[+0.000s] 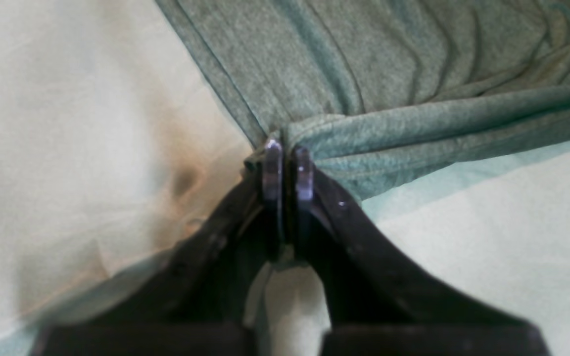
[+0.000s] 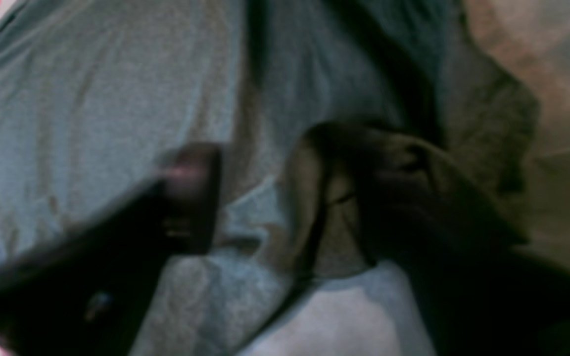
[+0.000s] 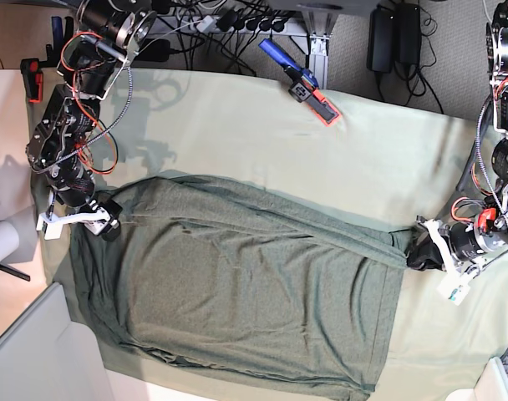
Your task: Fold the T-shirt properly
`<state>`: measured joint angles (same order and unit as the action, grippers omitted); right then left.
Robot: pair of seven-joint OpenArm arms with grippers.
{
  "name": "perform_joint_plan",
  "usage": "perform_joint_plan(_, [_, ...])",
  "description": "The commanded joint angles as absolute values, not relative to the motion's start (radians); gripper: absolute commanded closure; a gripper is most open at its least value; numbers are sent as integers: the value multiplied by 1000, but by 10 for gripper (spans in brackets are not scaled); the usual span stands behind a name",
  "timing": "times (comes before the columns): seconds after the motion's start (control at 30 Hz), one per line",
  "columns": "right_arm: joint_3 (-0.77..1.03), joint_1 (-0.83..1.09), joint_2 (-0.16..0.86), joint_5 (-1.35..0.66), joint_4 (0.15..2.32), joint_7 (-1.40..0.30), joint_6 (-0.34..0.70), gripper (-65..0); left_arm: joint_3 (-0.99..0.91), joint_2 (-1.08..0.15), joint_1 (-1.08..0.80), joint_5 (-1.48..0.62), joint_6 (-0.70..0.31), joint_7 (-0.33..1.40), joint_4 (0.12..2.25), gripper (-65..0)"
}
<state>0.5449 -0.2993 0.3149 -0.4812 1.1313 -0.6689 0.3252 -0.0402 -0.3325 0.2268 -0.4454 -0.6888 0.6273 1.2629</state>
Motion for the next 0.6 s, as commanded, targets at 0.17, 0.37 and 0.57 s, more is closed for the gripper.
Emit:
perform_joint_plan(0.17, [552,-306,334,-581,1183,-755,346,-443,-45,-344,246,-463,-698,610,1277,0])
perform_joint_plan(0.37, [566,-184,312,-644,1356,-769,348,-443,-45,-344,246,-467,-698,610,1277,0])
perform_joint_plan(0.57, [627,-72,233,-658,1493,-788,348,-443,-45,-344,246,-477,-698,610,1277,0])
